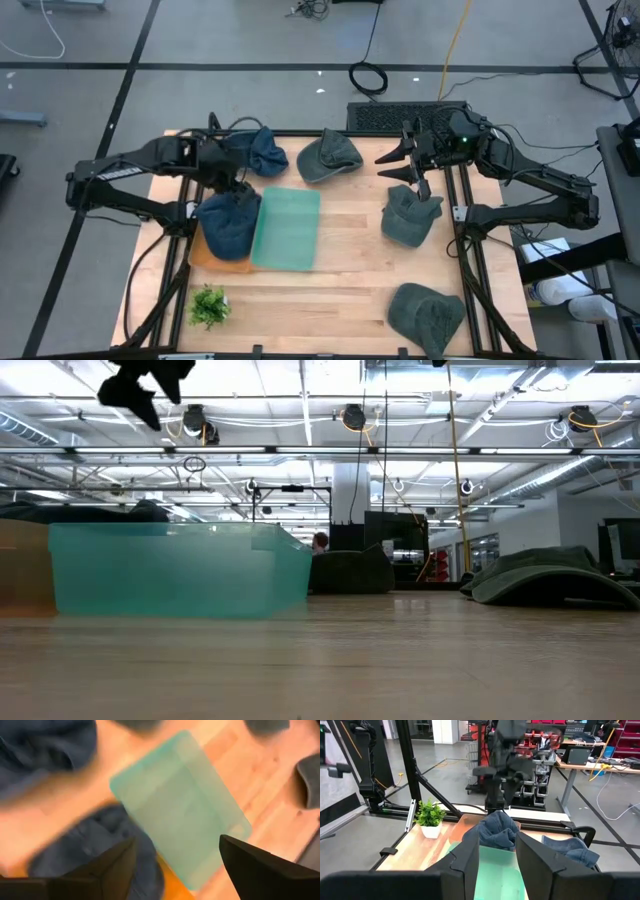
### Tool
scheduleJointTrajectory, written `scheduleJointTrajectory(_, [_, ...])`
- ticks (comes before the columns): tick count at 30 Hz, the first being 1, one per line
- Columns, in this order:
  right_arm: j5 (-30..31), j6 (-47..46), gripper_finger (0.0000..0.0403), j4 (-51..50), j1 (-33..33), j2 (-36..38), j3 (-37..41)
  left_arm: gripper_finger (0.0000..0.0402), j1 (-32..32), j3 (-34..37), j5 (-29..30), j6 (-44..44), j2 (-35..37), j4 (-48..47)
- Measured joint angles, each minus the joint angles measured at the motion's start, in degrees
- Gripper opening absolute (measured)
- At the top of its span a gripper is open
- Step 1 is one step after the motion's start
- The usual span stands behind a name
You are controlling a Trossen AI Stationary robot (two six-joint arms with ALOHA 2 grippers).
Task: Pick & Place hat
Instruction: Put the blue cap into the orange bin
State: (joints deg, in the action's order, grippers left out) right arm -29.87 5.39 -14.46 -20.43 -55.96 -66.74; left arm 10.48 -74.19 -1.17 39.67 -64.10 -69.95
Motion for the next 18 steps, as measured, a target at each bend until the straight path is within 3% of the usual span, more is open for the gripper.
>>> scheduleJointTrajectory(8, [0.0, -0.18, 0.0118, -0.42, 0.0, 0.0, 0.0, 0.0259, 0.0, -4.57, 9.86, -24.08, 0.0, -0.01])
scheduleJointTrajectory(13, [0.0, -0.35, 0.0118, -0.44, 0.0, 0.0, 0.0, 0.0245, 0.31, -4.57, 15.45, -32.65, -0.02, -0.51])
scheduleJointTrajectory(18, [0.0, -0.39, 0.0118, -0.44, -0.02, 0.0, 0.0, 0.024, 3.52, -4.57, 16.83, -37.62, -0.9, -0.43])
